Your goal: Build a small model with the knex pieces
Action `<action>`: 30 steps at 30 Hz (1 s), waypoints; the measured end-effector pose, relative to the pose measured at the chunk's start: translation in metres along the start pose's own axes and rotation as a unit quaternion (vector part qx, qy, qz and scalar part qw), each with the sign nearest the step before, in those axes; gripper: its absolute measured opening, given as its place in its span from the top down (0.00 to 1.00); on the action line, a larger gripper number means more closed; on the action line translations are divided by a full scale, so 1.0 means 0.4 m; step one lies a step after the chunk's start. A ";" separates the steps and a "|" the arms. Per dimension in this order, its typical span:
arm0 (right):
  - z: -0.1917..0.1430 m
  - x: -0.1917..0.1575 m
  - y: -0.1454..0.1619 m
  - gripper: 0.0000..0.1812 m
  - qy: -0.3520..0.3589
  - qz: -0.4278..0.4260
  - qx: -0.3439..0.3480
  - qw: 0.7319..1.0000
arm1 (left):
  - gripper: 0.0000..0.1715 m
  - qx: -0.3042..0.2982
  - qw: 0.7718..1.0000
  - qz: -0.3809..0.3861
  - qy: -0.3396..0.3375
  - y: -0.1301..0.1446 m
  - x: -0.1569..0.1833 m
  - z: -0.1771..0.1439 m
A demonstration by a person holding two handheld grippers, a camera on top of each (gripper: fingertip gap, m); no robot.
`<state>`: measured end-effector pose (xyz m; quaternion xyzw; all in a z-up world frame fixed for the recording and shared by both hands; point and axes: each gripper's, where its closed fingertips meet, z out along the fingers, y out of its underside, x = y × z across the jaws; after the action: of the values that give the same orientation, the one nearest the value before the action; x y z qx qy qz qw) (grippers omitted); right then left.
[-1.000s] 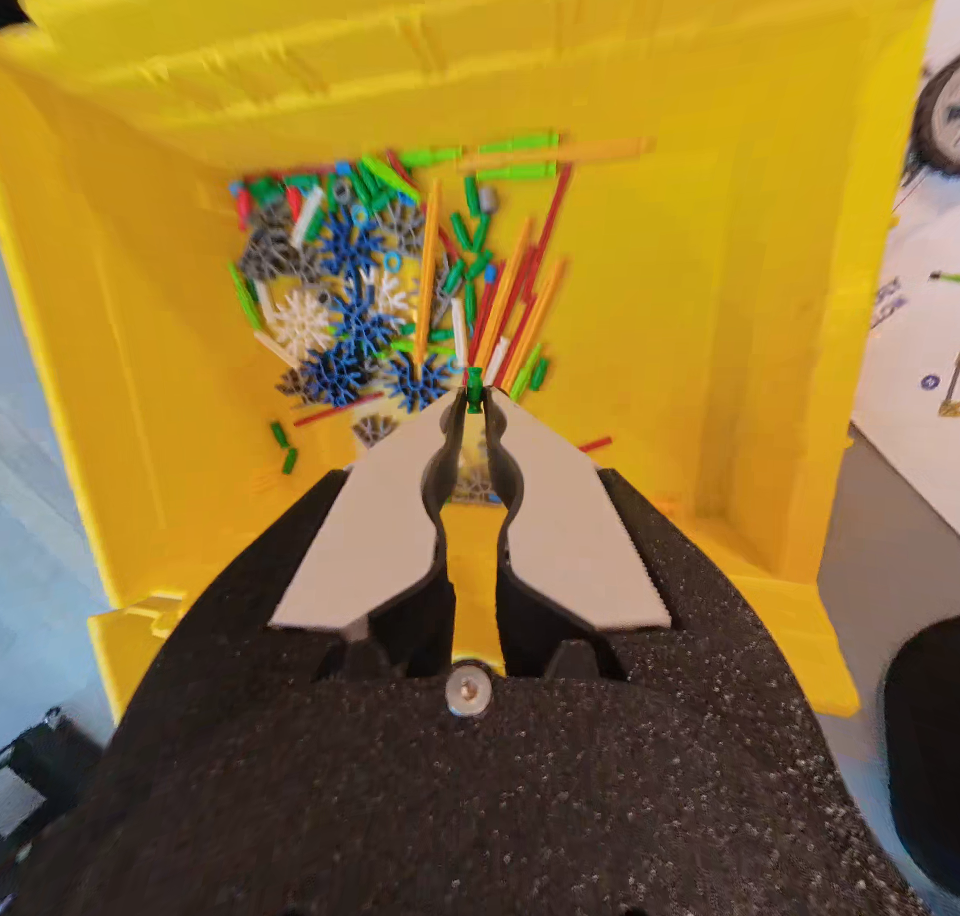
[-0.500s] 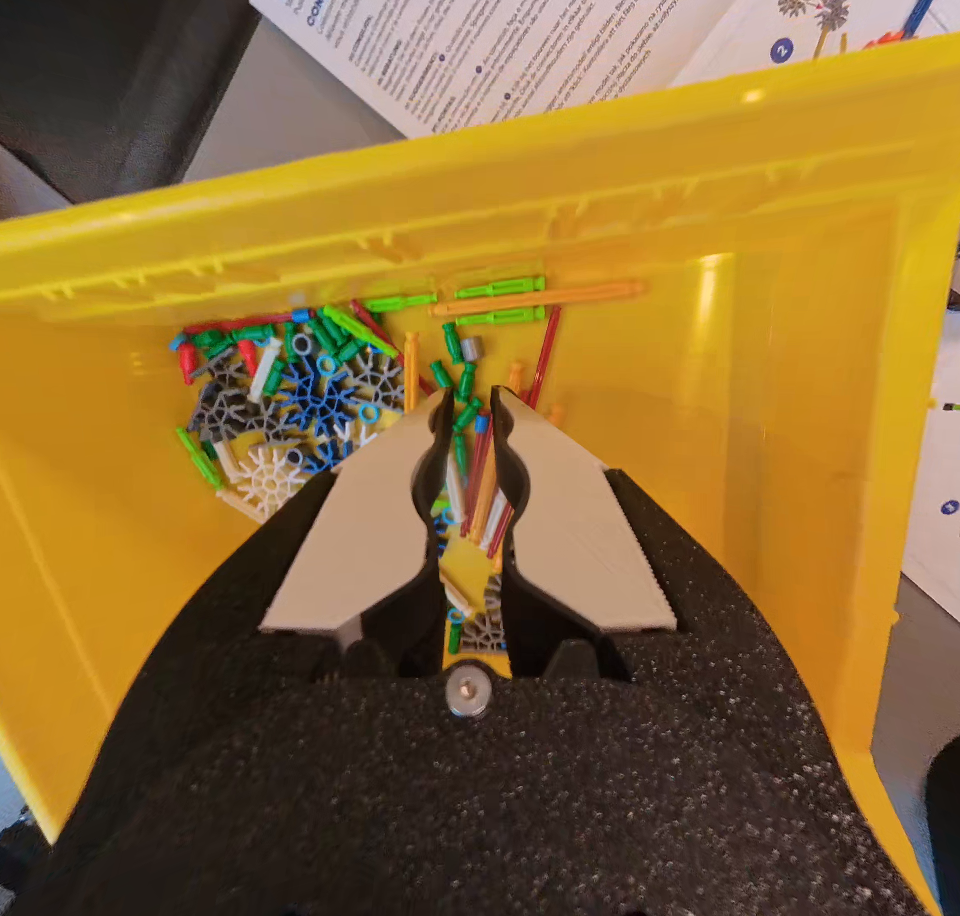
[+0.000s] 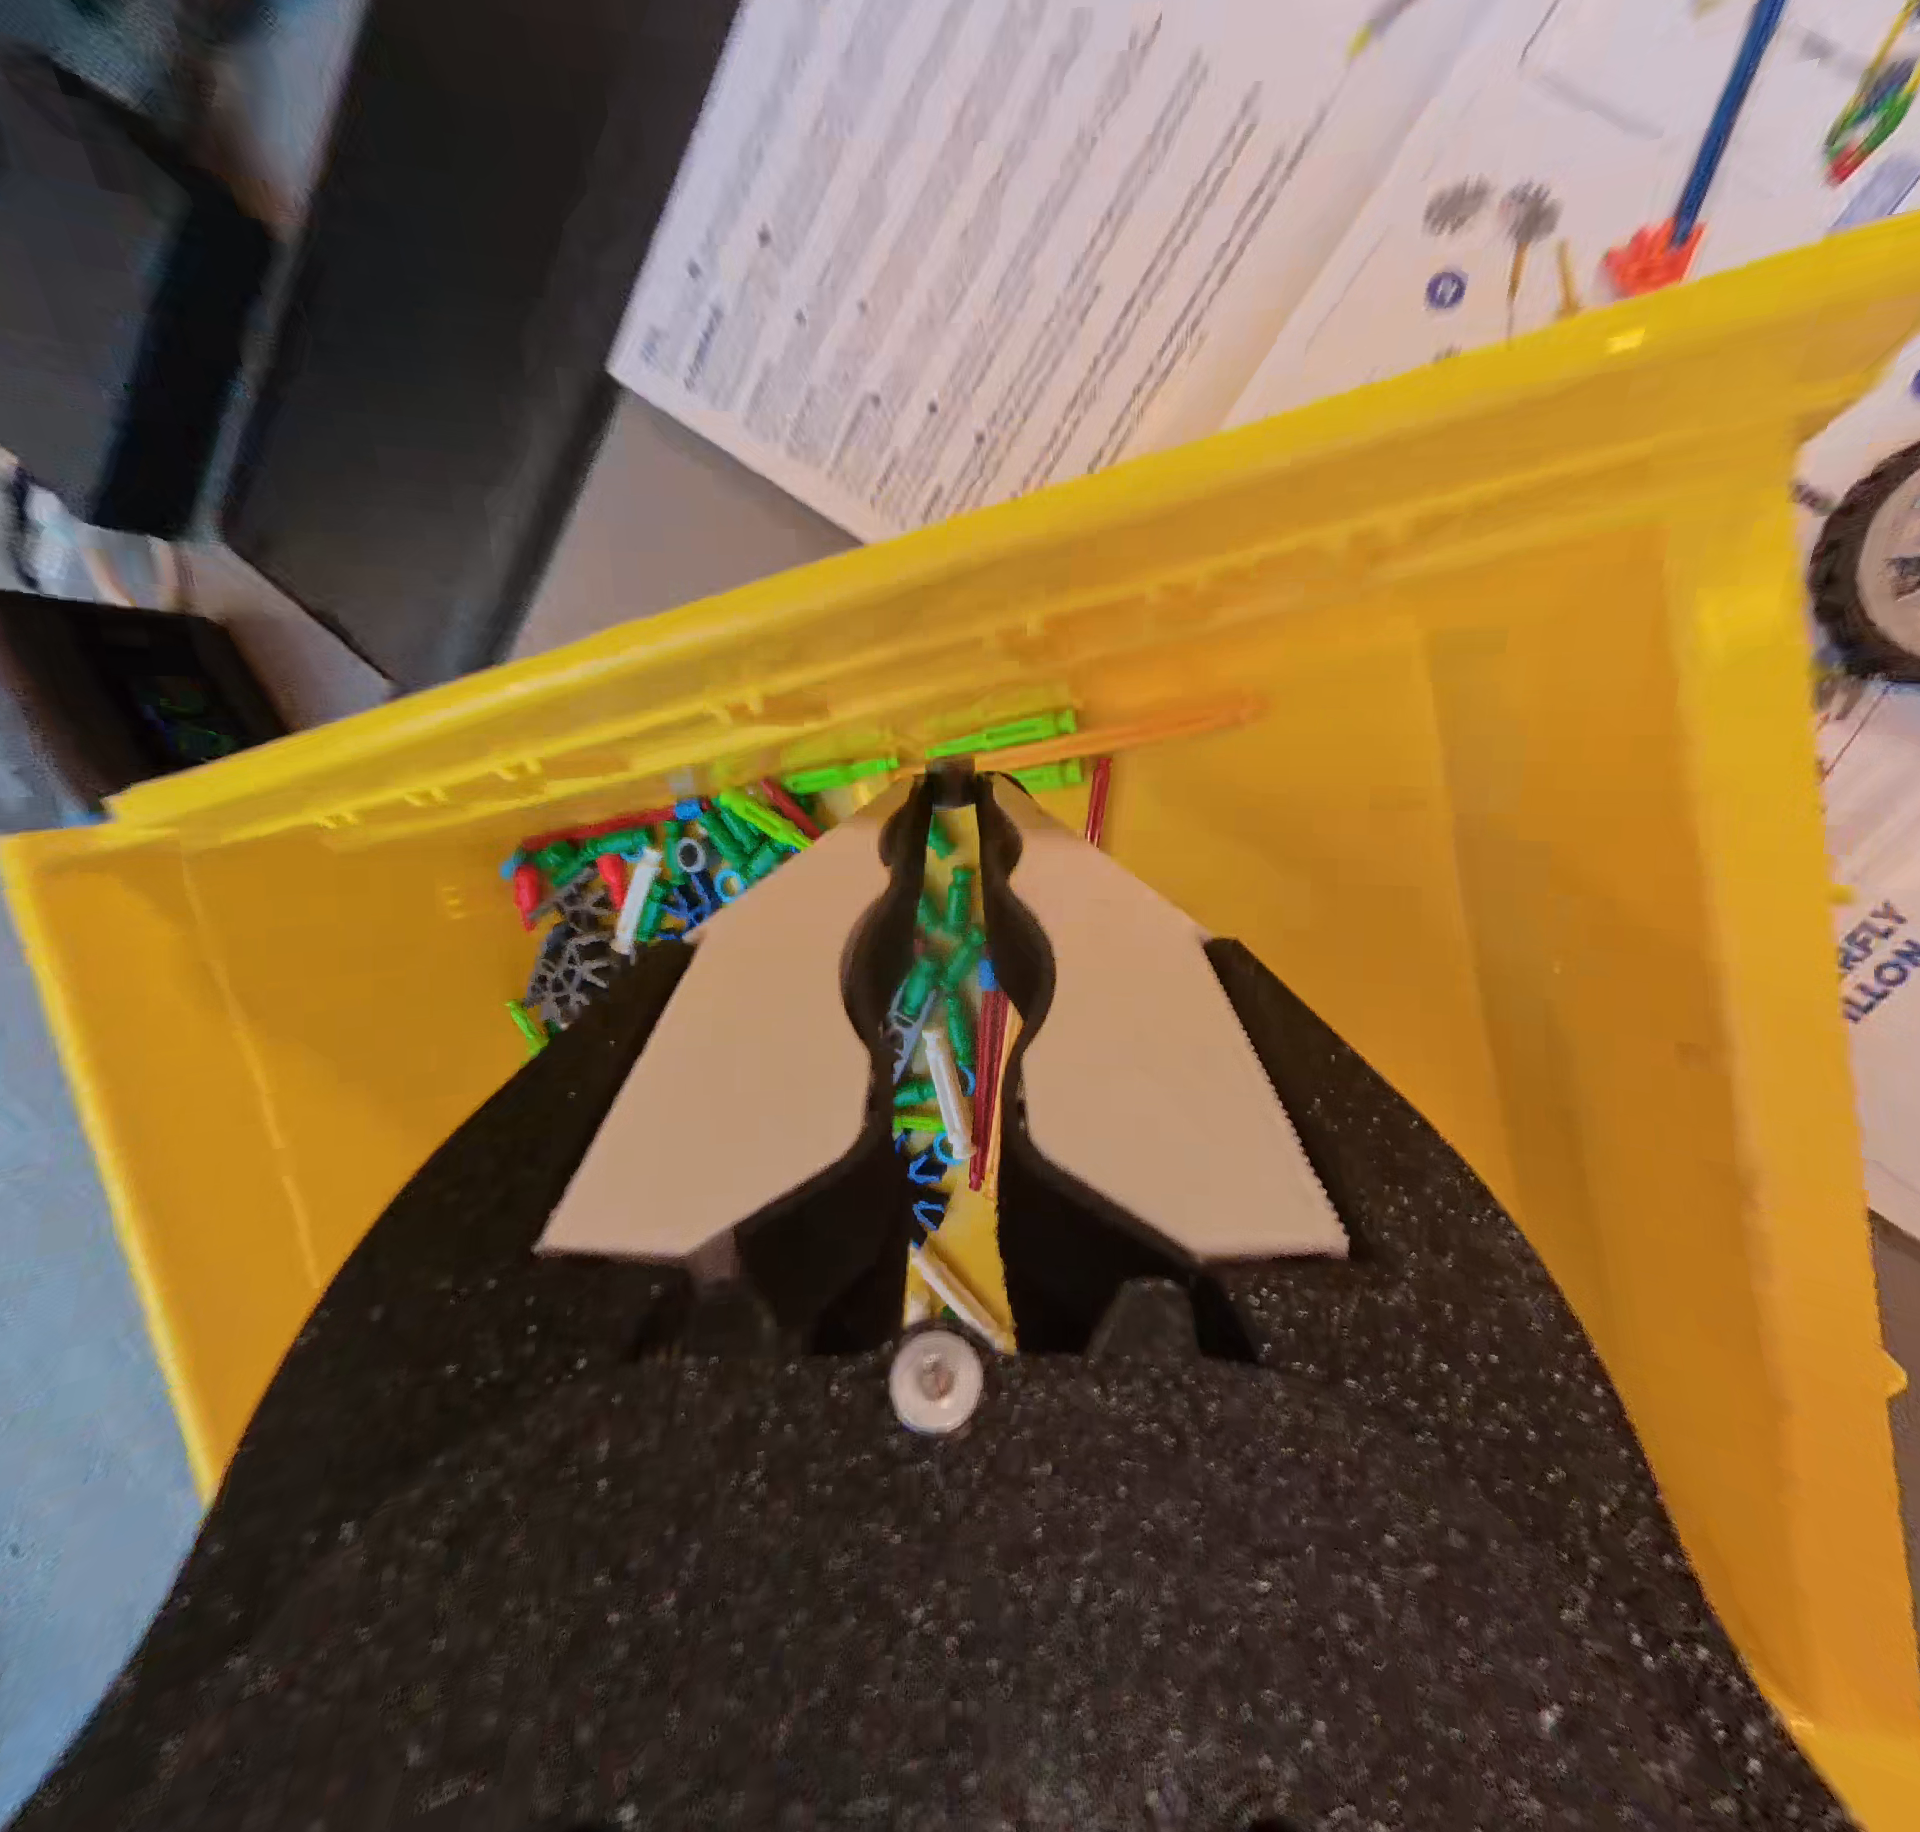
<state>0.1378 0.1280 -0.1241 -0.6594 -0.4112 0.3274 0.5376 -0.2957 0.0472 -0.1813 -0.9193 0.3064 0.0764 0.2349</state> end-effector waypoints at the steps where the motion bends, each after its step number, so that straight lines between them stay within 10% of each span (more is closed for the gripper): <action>1: 0.000 -0.007 -0.005 0.87 -0.006 0.003 0.003 1.000 | 0.96 0.037 0.999 0.004 -0.025 -0.029 -0.004 -0.032; 7: 0.022 -0.182 -0.088 0.86 -0.139 0.096 0.033 0.985 | 0.96 0.329 0.939 0.048 -0.091 -0.270 0.193 -0.274; 12: 0.049 -0.368 -0.185 0.87 -0.241 0.131 0.062 0.960 | 0.96 0.469 0.878 0.072 -0.061 -0.406 0.481 -0.313; 18: 0.071 -0.441 -0.176 0.89 -0.224 0.098 0.035 0.969 | 0.96 0.513 0.849 0.111 -0.056 -0.490 0.637 -0.314; 30: 0.076 -0.459 -0.138 0.94 -0.251 0.131 -0.001 0.959 | 0.96 0.497 0.855 0.139 -0.054 -0.466 0.663 -0.289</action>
<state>0.0188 -0.0182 -0.0784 -0.6050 -0.4432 0.5492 0.3688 0.0280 -0.0174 -0.0834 -0.6226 0.4150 -0.0041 0.6634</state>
